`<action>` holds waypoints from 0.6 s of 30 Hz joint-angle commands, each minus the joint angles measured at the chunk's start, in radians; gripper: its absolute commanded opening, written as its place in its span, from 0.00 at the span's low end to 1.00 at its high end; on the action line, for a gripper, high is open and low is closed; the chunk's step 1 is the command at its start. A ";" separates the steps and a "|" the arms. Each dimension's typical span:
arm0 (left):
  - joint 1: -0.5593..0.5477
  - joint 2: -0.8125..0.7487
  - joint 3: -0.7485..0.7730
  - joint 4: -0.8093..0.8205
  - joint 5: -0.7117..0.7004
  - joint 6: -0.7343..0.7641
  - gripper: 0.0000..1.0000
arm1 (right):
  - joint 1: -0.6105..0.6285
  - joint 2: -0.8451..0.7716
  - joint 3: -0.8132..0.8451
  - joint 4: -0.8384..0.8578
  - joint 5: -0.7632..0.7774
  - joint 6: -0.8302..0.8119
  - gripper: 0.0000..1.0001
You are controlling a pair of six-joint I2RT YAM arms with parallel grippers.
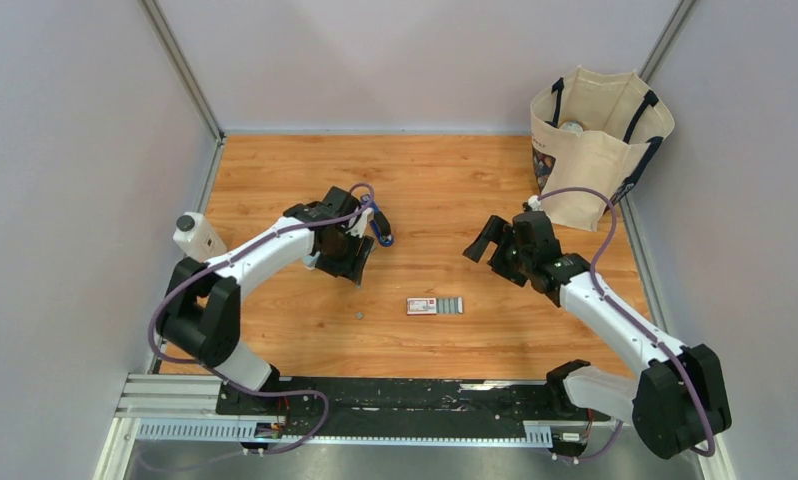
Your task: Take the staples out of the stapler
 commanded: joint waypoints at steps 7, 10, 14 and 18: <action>-0.067 0.175 0.083 -0.002 -0.104 -0.106 0.68 | 0.033 -0.123 0.013 -0.035 0.092 -0.046 0.94; -0.067 0.224 0.123 -0.015 -0.138 -0.114 0.69 | 0.045 -0.128 0.013 -0.027 0.089 -0.047 0.94; -0.067 0.255 0.127 0.005 -0.127 -0.122 0.69 | 0.056 -0.108 0.013 -0.016 0.072 -0.046 0.94; -0.067 0.278 0.127 0.021 -0.132 -0.125 0.67 | 0.062 -0.102 0.014 -0.010 0.067 -0.051 0.93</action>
